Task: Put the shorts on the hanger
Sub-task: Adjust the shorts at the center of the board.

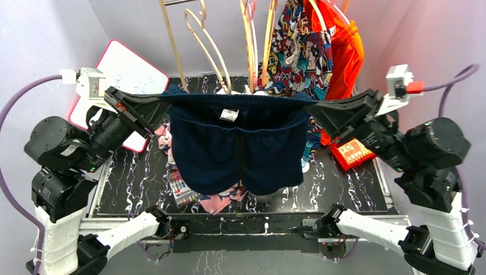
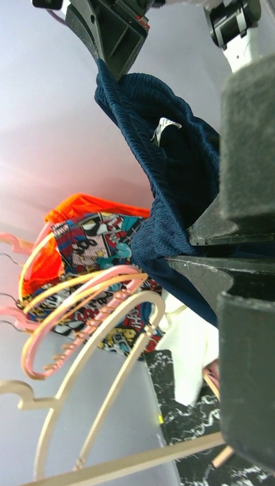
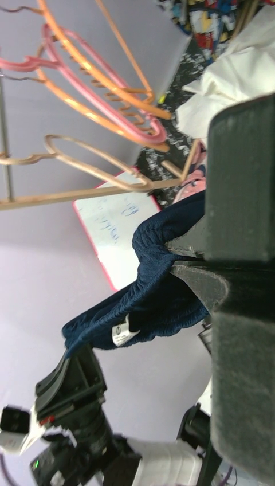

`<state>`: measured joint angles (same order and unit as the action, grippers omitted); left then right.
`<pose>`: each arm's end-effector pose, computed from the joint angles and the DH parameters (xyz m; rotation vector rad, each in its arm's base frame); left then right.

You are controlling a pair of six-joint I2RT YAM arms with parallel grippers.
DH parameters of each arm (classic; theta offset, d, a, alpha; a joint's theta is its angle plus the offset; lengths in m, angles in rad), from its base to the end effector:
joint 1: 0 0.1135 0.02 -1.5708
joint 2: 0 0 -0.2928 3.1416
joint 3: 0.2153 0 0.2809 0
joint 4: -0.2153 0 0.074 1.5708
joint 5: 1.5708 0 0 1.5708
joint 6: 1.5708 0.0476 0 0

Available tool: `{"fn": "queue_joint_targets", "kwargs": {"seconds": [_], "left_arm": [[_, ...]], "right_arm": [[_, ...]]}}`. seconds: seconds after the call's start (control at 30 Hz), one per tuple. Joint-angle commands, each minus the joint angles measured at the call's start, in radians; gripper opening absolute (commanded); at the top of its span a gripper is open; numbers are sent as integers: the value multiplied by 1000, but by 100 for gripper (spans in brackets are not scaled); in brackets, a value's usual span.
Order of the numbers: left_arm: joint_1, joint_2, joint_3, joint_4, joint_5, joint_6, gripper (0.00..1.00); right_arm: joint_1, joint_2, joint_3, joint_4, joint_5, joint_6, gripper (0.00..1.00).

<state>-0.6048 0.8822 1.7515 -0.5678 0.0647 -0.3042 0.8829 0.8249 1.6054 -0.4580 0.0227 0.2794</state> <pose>0.0651 -0.0487 0.6240 0.2536 1.2891 -0.8208 0.0576 0.0684 0.6028 -0.3699 1.2579 0.9869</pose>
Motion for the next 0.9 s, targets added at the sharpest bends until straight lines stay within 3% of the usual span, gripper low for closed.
{"fn": "queue_joint_targets", "kwargs": {"seconds": [0.0,0.2,0.4,0.6,0.77,0.87], "left_arm": [[10,19,111,53,28,7,0],[10,15,185,99,136,-8,0],[9,-36,105,134,142,-11,0],[9,-28,-203,140,-9,30,0],[10,24,-469,219,-119,28,0],[10,34,-553,262,-216,25,0]], "right_arm": [[-9,16,145,91,-47,-31,0],[-9,20,262,104,-178,-22,0],[-8,-8,229,85,-148,-30,0],[-8,-6,-16,87,42,-78,0],[-7,26,-306,222,201,-12,0],[-7,73,-407,292,277,19,0]]}}
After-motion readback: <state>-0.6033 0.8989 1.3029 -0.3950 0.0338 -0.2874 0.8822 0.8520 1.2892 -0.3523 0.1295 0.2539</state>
